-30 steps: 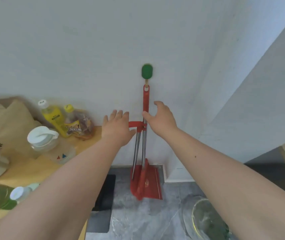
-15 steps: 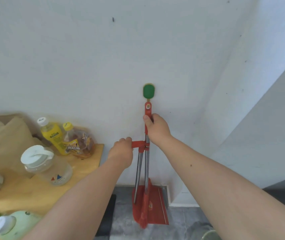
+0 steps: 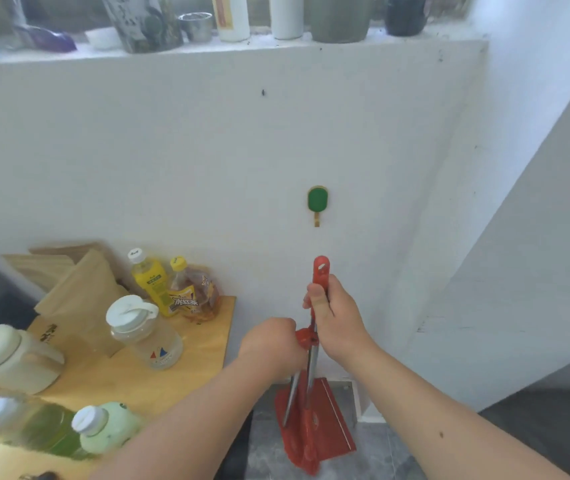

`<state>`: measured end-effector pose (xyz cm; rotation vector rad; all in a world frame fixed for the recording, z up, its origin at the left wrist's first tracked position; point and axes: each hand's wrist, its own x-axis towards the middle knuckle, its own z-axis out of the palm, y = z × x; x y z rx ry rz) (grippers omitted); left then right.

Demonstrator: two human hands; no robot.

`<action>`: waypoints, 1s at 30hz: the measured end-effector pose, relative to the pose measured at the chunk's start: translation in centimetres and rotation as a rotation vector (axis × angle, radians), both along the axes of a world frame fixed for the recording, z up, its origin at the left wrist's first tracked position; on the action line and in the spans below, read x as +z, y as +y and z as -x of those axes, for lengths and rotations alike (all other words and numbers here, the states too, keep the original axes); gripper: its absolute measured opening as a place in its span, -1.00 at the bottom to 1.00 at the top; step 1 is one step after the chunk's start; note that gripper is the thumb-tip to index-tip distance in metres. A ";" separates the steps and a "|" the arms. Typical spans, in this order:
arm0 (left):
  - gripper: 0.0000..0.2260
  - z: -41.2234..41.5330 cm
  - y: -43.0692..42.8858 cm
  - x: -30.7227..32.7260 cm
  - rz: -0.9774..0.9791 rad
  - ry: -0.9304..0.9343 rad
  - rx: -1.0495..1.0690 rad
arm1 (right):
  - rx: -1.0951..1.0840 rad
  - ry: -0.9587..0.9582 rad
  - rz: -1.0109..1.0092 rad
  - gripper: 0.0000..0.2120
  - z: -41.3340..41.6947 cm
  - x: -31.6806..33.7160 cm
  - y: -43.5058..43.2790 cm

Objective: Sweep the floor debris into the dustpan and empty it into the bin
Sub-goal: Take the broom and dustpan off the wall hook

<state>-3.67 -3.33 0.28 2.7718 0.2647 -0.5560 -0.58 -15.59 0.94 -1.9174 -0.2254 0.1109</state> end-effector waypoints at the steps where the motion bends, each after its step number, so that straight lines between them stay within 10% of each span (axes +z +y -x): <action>1: -0.78 1.4 -0.5 0.2 0.043 0.039 0.004 | -0.038 0.018 -0.067 -0.60 1.8 0.4 0.1; 6: -0.74 11.7 -3.6 1.3 0.166 0.007 0.029 | -0.312 0.117 -0.237 -0.33 9.9 2.9 0.0; 12: -0.68 27.8 -3.5 1.5 0.190 -0.081 0.133 | -0.618 0.200 -0.349 -0.59 15.6 5.2 -6.4; 25: -0.62 57.0 1.8 -0.6 0.241 -0.107 0.475 | -0.245 0.214 0.452 -0.26 40.7 7.7 -15.4; 30: -0.61 67.2 0.7 0.6 0.183 -0.117 0.597 | -0.234 0.474 0.276 -0.41 48.8 5.6 -20.7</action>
